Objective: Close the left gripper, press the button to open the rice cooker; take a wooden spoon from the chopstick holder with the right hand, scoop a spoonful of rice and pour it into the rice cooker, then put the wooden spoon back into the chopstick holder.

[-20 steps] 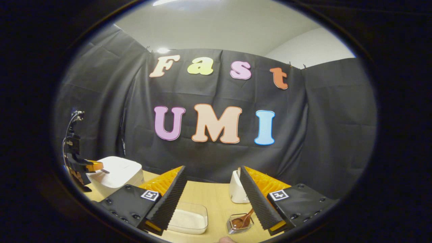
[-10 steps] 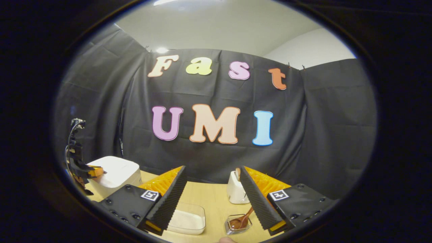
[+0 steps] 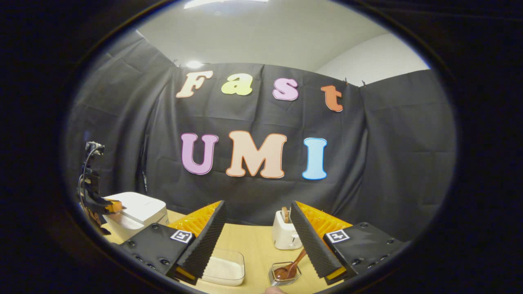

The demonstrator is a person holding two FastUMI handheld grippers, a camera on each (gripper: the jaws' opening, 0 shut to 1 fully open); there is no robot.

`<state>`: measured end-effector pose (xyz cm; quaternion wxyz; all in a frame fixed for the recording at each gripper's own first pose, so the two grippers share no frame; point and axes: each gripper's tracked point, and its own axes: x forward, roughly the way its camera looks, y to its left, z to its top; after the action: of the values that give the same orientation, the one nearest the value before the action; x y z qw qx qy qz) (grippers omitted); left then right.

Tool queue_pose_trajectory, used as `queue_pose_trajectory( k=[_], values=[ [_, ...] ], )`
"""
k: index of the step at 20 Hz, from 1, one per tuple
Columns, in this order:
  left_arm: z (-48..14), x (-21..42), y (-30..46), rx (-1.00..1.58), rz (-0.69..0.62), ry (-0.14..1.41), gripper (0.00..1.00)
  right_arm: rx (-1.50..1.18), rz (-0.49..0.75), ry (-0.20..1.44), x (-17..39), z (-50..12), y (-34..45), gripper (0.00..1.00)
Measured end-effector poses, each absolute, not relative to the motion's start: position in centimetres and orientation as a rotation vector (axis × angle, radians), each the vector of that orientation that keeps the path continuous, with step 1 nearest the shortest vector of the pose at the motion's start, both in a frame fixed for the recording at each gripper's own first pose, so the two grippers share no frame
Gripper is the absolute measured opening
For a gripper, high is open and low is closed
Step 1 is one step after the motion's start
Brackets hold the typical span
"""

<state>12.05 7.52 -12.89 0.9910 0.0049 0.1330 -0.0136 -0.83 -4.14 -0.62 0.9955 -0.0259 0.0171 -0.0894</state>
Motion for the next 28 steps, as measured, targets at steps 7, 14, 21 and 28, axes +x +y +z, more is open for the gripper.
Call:
queue_pose_trajectory(
  k=[7,14,21,28],
  values=[
    [-8.0,11.9,7.6,-0.011,0.004,0.181,0.01,-0.035,-0.181,0.022,-0.6,-0.5,-5.6,1.0],
    [-7.4,10.2,7.4,-0.03,0.014,0.184,0.14,-0.028,-0.182,0.022,-0.1,-0.7,-7.8,1.0],
    [-3.6,8.4,5.0,0.013,-0.007,0.099,0.83,-0.022,-0.165,0.053,1.9,-1.7,-10.4,1.0],
    [0.0,6.0,1.6,0.041,-0.047,0.027,0.84,0.026,-0.201,0.15,5.1,-5.5,-15.3,1.0]
  ],
)
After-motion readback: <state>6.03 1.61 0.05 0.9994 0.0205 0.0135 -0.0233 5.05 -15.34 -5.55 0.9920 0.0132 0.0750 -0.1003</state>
